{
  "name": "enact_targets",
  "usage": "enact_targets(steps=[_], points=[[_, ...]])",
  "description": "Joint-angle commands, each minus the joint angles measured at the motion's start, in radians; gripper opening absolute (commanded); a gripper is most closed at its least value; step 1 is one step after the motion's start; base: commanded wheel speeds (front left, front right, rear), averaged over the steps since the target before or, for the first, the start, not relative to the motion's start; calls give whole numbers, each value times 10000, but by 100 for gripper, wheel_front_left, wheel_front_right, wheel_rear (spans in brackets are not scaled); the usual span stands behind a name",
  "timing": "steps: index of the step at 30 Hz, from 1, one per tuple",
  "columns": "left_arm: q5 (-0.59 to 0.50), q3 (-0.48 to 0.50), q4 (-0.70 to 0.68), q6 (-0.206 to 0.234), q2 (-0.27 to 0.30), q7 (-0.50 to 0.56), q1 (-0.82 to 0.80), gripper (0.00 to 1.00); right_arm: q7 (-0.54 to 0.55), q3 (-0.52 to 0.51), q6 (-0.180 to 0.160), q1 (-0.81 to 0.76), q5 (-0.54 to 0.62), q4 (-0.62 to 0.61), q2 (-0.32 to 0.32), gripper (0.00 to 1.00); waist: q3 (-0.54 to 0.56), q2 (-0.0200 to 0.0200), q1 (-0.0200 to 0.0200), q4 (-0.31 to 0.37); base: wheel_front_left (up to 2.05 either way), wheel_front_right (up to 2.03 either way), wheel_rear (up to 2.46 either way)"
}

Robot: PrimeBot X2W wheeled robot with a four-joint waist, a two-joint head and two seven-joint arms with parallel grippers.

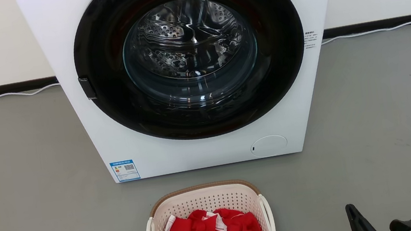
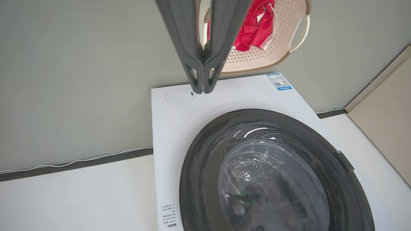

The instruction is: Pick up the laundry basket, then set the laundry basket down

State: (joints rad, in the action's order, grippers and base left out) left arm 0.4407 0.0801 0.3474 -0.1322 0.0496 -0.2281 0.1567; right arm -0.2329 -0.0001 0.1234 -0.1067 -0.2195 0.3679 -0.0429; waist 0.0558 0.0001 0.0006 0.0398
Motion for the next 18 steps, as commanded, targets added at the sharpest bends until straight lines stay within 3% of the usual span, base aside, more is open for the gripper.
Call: enact_targets(steps=[1, 18], points=[[275, 52, -280, 1, 87, 48, -355, 0, 133, -59, 8, 314, -338, -289, -17, 0, -17, -1, -2, -5, 0, 0, 0], [1867, 79, -391, 3, 76, 504, -673, 0, 593, -207, 17, 574, -2227, -420, -24, 0, -106, -1, -6, -60, 0, 0, 0]])
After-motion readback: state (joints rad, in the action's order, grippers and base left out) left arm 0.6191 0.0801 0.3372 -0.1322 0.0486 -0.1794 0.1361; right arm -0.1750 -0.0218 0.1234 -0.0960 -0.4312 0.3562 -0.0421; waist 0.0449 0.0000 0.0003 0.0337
